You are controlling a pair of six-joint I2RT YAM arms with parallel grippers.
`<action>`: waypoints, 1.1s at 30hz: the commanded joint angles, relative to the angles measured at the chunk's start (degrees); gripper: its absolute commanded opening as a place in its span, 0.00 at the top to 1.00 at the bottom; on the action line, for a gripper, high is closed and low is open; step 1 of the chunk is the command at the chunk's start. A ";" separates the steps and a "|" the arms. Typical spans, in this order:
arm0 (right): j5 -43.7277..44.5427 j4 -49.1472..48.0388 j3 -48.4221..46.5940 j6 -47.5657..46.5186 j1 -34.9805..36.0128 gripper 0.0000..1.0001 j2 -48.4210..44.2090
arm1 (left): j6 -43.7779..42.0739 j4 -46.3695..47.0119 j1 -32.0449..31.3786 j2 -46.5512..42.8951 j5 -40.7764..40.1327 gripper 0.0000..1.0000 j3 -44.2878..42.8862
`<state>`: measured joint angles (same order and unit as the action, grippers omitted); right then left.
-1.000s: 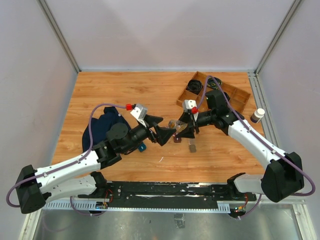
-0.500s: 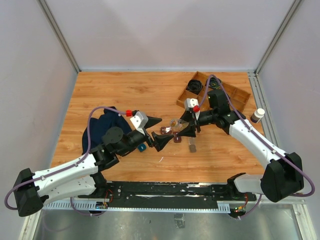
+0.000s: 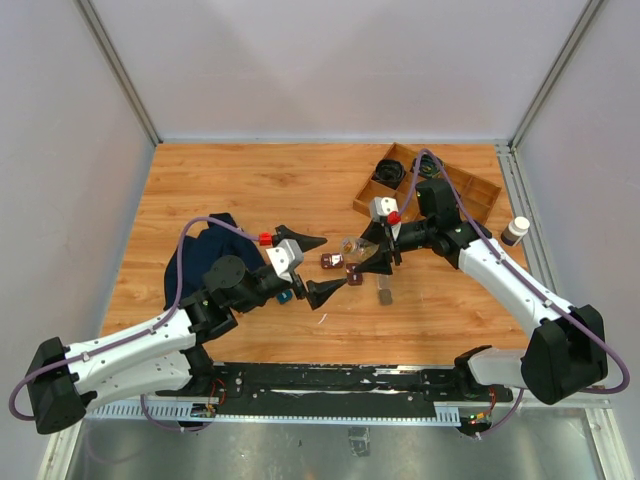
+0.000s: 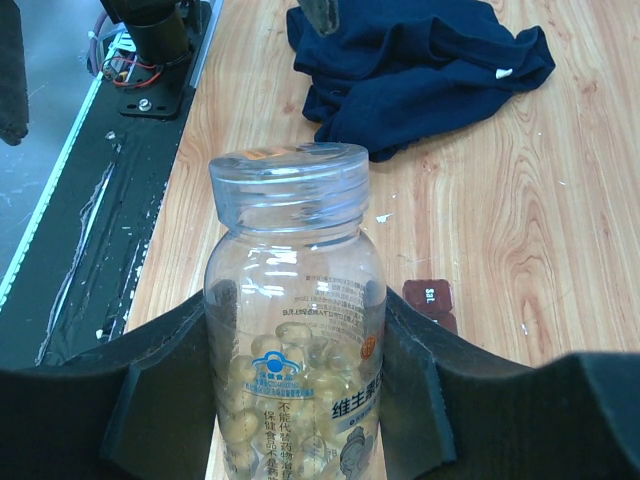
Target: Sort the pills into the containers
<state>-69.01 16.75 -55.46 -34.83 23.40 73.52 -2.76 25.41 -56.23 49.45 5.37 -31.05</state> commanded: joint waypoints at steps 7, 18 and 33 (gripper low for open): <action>-1.61 1.30 -1.72 -2.20 -0.90 0.99 -0.27 | -9.05 -2.75 7.09 3.28 15.31 0.01 -3.88; -1.74 1.88 -1.84 -2.85 -0.90 0.99 -0.08 | -8.40 -5.98 8.76 10.31 19.36 0.14 -10.35; -2.09 1.86 -1.77 -2.90 -0.90 0.99 -0.57 | -7.02 -9.84 11.05 16.12 25.03 0.44 -16.25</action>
<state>-69.08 18.04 -55.46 -36.51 23.24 73.52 -10.46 16.36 -45.50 64.88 27.20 -45.01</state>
